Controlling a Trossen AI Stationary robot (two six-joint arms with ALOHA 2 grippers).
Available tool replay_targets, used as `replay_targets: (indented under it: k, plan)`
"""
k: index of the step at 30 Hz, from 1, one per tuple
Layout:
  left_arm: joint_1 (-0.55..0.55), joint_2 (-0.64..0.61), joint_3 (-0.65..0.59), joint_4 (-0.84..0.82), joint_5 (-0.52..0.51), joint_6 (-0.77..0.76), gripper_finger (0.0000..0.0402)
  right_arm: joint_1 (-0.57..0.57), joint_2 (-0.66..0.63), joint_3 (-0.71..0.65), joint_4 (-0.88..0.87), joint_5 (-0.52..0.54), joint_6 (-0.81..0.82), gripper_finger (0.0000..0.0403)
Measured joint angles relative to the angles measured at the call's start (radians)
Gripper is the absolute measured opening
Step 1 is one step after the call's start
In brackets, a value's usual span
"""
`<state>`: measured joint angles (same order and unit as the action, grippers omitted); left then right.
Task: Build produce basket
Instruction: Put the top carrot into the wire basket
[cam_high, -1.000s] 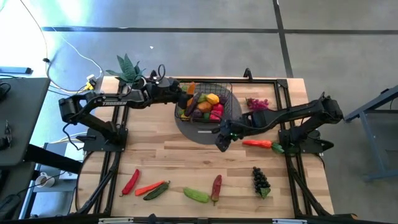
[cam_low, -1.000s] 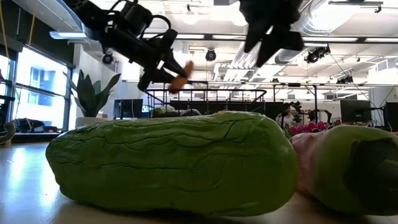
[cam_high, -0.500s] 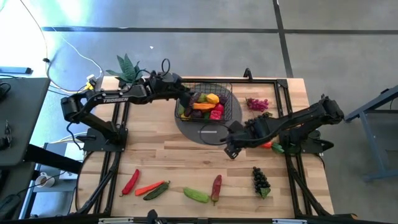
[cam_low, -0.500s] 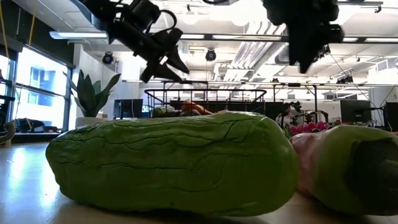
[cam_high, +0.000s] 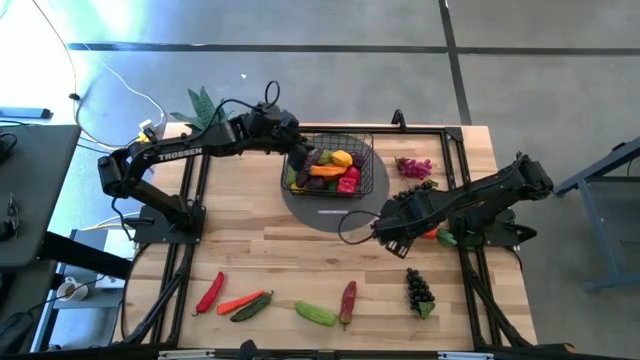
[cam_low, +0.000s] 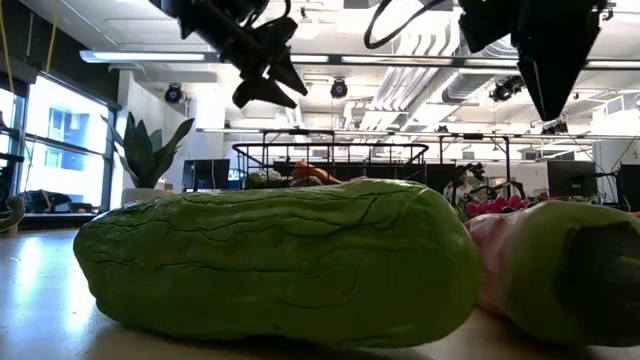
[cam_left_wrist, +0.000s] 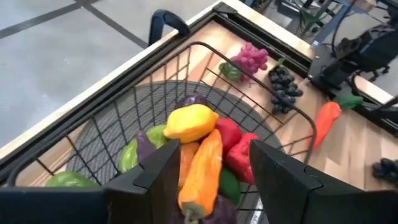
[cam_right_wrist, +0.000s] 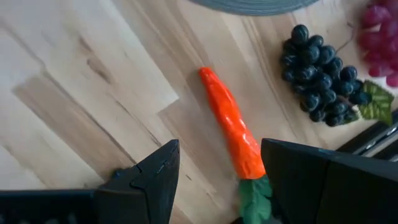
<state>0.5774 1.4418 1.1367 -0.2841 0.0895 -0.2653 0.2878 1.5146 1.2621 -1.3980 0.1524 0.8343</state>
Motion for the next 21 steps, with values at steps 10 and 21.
replay_targets:
  k: [10, 21]
  plan:
    - [-0.028, 0.000, 0.036, -0.012, 0.002, 0.034, 0.0179, -0.078, -0.011, -0.049, -0.048, -0.012, -0.208, 0.0209]
    - [-0.029, 0.000, 0.036, -0.065, -0.011, 0.009, 0.0178, -0.119, -0.192, -0.263, 0.084, -0.129, -0.252, 0.0209]
